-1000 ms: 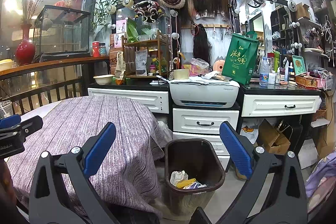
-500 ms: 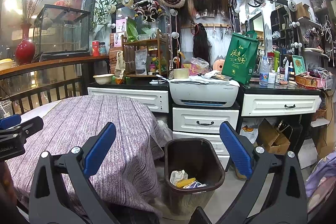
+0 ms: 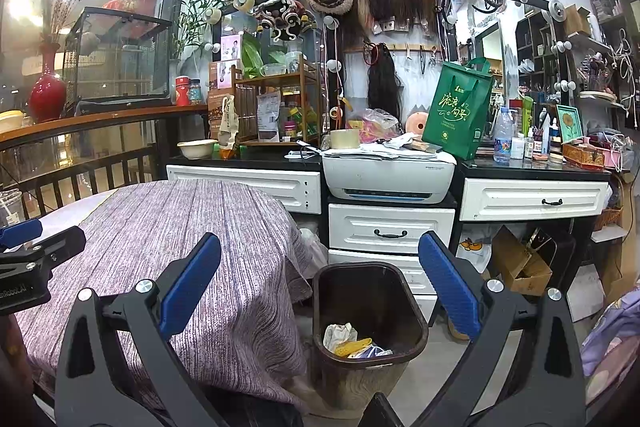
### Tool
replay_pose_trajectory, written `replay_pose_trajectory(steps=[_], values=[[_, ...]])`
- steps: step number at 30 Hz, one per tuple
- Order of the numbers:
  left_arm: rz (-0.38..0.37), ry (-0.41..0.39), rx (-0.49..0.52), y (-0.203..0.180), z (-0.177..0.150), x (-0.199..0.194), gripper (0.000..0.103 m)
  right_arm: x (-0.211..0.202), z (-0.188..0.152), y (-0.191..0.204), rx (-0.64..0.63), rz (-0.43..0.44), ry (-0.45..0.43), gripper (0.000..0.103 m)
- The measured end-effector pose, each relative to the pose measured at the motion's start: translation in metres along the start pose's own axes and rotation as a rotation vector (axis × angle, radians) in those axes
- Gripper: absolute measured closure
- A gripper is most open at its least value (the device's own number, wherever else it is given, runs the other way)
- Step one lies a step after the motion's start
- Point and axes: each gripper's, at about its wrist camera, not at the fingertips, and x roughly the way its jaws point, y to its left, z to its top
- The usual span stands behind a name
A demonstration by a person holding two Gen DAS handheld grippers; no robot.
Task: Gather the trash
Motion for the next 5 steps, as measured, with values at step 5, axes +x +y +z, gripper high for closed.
replay_pose_trajectory(steps=[5], values=[[-0.005, 0.010, -0.005, 0.0010, 0.0000, 0.0010, 0.006, 0.0009, -0.0015, -0.0029, -0.001, 0.001, -0.001, 0.006]])
